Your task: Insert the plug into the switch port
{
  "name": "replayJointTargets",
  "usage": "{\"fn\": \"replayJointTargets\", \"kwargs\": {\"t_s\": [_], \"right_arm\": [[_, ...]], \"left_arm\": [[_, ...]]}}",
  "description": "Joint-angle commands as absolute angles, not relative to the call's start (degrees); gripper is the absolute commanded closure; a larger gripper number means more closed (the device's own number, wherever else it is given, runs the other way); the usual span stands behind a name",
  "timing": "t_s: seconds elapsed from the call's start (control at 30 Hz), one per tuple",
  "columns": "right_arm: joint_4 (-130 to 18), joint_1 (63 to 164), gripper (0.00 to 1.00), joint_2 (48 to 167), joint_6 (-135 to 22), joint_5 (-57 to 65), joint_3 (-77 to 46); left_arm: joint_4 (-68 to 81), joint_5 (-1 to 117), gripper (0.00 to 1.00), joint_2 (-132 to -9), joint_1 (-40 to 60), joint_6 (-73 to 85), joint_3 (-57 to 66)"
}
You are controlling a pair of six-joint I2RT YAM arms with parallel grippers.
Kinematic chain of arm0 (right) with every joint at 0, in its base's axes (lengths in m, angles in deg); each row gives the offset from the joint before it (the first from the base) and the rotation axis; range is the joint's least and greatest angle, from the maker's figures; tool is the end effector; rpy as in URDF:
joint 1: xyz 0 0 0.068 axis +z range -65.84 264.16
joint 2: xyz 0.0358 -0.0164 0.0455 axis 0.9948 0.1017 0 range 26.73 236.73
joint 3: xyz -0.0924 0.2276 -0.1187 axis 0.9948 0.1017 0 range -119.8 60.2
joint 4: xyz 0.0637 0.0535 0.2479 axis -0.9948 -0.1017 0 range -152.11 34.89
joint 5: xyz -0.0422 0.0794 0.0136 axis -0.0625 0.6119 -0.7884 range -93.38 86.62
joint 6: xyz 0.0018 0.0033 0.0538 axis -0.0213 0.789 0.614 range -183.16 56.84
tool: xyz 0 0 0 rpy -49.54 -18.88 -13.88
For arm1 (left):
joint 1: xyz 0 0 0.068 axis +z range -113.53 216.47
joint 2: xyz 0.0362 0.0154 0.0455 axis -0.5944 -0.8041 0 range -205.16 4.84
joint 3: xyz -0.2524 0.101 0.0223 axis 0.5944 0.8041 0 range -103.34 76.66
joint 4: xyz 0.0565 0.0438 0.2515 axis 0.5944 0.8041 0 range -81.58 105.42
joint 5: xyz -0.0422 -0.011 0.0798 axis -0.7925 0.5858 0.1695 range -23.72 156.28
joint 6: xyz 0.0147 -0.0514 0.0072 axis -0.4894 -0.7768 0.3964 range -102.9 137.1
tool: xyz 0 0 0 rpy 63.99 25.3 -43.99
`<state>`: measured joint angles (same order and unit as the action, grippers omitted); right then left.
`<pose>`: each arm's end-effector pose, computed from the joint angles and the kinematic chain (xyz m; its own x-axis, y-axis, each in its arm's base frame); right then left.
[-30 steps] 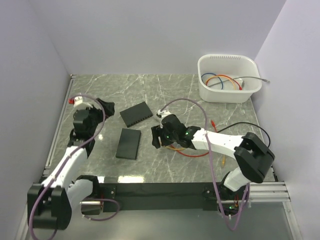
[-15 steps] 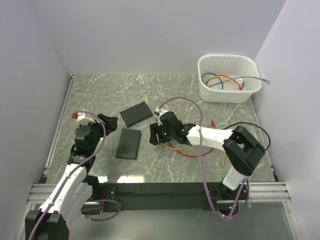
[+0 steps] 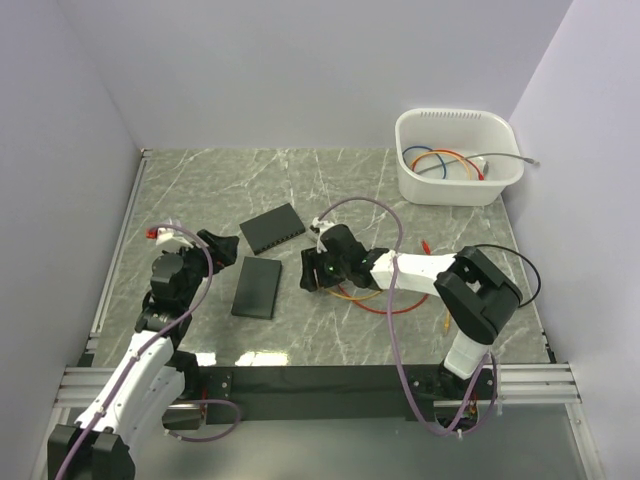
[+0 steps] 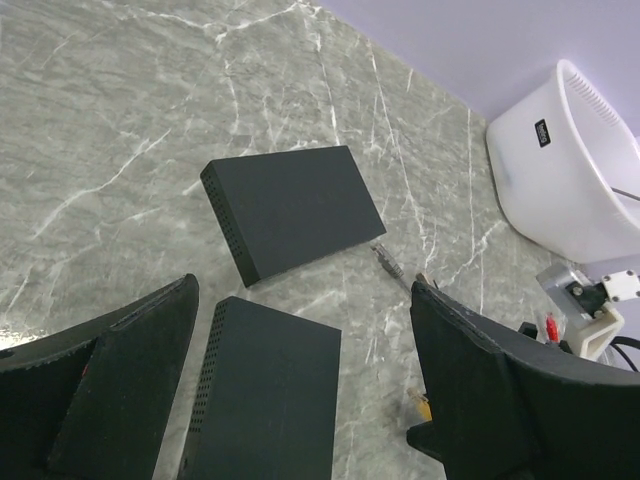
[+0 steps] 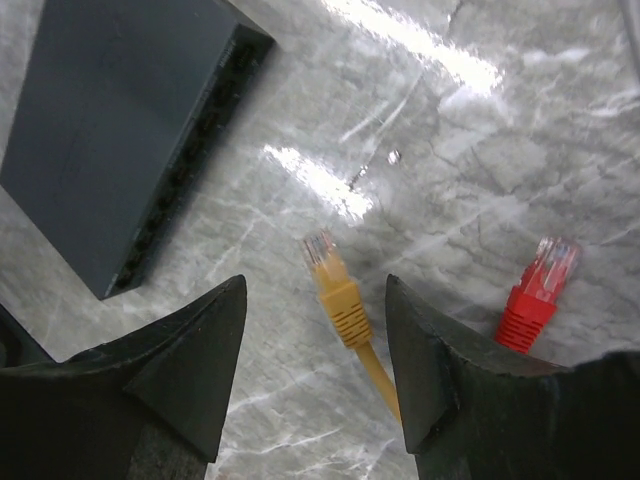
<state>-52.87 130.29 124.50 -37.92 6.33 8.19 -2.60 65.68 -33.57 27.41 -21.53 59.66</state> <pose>0.2373 0.2556 0.1662 -0.7708 -0.1953 -0.6064 -0.5159 0.7498 0.4143 0.1687 -0.0274 0.2242 -0.2438 -0.5933 -0.7672 0.0198 0.7879 -0.6155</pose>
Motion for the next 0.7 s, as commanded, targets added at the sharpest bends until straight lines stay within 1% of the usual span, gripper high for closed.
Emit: {"fn": "replayJointTargets", "kwargs": {"t_s": [0.0,0.13,0.17,0.33,0.67], "right_arm": [[-50.6,129.7,0.36,125.1,-37.4,6.6,9.1],[-50.0,129.0,0.4,125.4,-37.1,6.9,9.9],[-49.9,128.8,0.43,125.3,-37.1,7.1,10.3],[-49.1,128.6,0.49,124.6,-36.6,7.8,11.9],[-46.1,128.7,0.76,123.8,-36.3,12.5,14.4]], "left_arm": [[-2.7,65.1,0.07,-32.5,27.1,-21.7,60.3],[-2.0,65.2,0.08,-32.6,26.8,-21.5,60.0],[-2.0,65.4,0.08,-32.4,26.7,-21.5,60.0],[-1.3,65.8,0.08,-31.8,26.5,-21.3,60.2],[-1.2,65.9,0.08,-31.9,25.0,-21.7,60.5]]}}
